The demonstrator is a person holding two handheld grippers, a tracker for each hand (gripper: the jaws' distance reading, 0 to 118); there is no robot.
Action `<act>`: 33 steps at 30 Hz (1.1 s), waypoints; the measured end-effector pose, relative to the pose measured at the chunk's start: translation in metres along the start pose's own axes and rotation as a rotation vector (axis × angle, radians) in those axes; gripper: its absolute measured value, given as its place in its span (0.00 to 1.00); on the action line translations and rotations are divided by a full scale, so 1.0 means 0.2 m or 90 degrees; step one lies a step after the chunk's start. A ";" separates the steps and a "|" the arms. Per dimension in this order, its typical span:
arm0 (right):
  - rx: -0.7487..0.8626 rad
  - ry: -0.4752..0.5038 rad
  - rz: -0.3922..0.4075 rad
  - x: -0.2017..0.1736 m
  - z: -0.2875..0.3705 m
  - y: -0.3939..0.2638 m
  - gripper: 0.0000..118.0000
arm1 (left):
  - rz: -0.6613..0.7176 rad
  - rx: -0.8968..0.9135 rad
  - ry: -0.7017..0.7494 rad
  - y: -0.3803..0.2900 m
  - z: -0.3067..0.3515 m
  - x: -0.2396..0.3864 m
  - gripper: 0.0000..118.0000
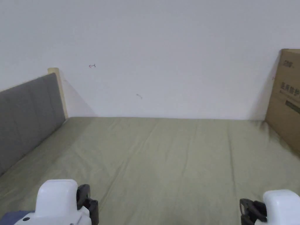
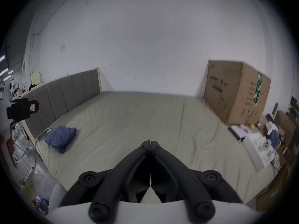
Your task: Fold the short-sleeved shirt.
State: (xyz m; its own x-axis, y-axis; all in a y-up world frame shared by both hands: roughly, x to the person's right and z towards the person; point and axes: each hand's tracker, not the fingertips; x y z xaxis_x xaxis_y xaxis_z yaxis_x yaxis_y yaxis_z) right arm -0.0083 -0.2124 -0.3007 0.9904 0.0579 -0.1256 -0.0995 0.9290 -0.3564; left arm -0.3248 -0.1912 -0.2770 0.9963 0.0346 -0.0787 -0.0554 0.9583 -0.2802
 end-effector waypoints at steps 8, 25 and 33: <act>0.089 -0.043 -0.026 0.10 0.20 0.12 0.13 | -0.017 0.078 -0.015 0.07 0.15 0.26 0.00; 0.127 -0.058 -0.065 0.20 0.33 0.14 1.00 | 0.003 -0.010 -0.054 0.17 0.12 0.32 0.99; 0.121 -0.075 -0.069 0.25 0.33 0.15 1.00 | 0.018 0.042 -0.016 0.23 0.19 0.35 0.99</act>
State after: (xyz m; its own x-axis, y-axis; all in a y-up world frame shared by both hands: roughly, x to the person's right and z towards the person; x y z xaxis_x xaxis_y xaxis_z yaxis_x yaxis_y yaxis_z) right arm 0.0452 -0.1565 -0.2566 0.9998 -0.0133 0.0169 0.0161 0.9835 -0.1804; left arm -0.2556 -0.1345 -0.2598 0.9959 0.0678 -0.0606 -0.0793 0.9734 -0.2148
